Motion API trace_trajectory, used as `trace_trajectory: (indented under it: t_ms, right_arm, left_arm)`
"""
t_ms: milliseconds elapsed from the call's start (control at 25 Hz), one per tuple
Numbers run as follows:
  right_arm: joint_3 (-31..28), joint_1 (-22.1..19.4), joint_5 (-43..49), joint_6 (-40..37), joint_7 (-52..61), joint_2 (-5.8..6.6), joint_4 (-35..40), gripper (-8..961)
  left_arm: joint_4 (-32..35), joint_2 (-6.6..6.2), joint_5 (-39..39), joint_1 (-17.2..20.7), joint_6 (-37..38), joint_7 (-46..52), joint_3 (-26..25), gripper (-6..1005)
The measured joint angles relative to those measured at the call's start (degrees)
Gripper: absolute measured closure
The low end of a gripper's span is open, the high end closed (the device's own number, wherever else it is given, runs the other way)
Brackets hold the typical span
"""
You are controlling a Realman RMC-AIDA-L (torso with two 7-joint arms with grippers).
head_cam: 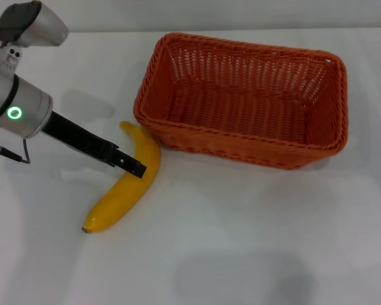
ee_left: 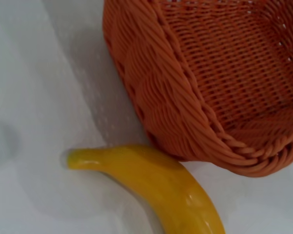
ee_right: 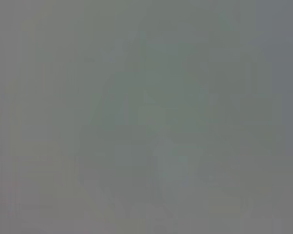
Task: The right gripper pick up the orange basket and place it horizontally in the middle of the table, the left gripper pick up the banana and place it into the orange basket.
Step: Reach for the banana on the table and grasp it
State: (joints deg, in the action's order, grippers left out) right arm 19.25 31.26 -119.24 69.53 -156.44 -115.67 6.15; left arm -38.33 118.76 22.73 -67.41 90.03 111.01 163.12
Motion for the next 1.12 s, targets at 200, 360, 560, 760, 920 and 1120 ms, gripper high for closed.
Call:
trace_trajectory:
  t_ms: [200,360,560,760,920,1120]
  right_arm:
    - [0.0,-0.2,-1.3,0.0,0.0,0.08,0.0,77]
    - [0.0,-0.5,-1.4,0.1,0.0,0.10,0.0,77]
    - [0.0,-0.7,-1.4,0.1,0.0,0.05,0.0,77]
    - [0.0,-1.2,-1.4,0.5,0.0,0.02,0.0,77]
    - [0.0,-1.8,-1.5,0.8,0.1,0.08,0.0,77]
    - [0.0,-2.3,-2.1,1.1,0.2,0.10,0.0,77]
  left_arm:
    - [3.0,0.04,0.9,0.1,-3.5,1.1,0.0,311]
    - [6.2,0.08,2.6,0.0,-6.8,2.6,0.0,312]
    - [7.6,0.16,3.0,0.0,-8.0,3.5,0.0,314]
    - [8.6,0.16,3.2,-0.1,-8.3,4.3,-0.1,316]
    - [8.9,0.16,3.7,-0.2,-8.7,4.7,-0.1,318]
    - [8.9,0.16,3.8,-0.6,-8.4,5.5,-0.1,381]
